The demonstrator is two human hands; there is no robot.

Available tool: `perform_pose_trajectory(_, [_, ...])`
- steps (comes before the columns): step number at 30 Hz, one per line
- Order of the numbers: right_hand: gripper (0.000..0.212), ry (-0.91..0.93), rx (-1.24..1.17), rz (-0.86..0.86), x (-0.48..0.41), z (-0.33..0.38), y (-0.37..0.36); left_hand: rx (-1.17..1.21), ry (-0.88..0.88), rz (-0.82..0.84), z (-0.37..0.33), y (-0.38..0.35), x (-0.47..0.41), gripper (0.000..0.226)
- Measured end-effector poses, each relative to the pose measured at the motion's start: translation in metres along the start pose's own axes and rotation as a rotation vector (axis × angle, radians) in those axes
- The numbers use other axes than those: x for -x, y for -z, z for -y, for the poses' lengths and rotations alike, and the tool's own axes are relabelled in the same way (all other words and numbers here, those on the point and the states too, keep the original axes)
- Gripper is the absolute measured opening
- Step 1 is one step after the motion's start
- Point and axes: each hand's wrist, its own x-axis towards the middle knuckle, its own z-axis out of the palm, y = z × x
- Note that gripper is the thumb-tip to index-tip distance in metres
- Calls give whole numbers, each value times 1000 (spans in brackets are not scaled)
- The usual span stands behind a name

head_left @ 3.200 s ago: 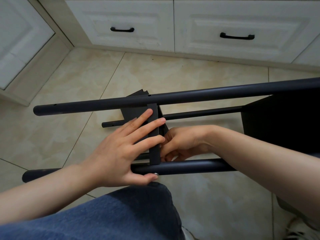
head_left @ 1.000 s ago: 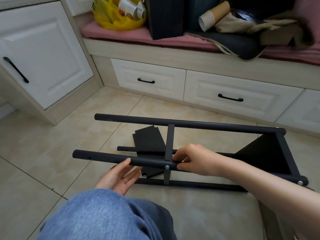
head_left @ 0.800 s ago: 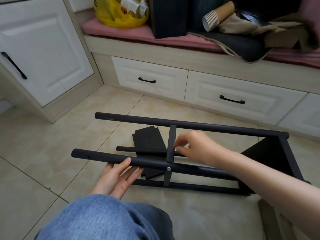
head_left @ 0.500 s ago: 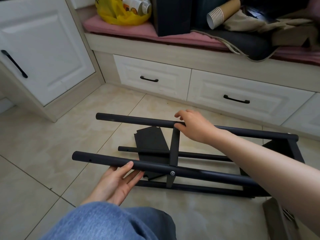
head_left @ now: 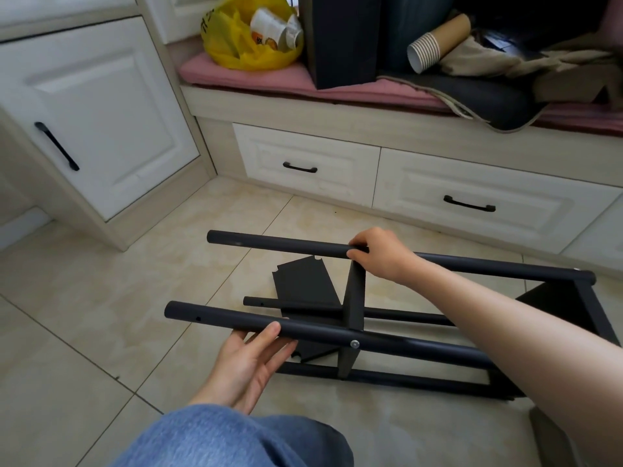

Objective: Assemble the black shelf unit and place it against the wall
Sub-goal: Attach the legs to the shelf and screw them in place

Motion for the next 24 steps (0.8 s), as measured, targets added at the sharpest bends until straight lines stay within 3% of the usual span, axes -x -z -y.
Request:
perform_pose_trajectory(8, [23,-19,-88,-143,1,-8,39,-62,-92,101,-30,-41,-7,43])
perform_pose_trajectory(20, [26,-40,-300,-490,25,-19,126,-404,-353,278,-122,-165,4,37])
perform_pose_trajectory(24, [34,-34,-339,-527,42,-26,137,-503,-398,301,-129,-199,11,31])
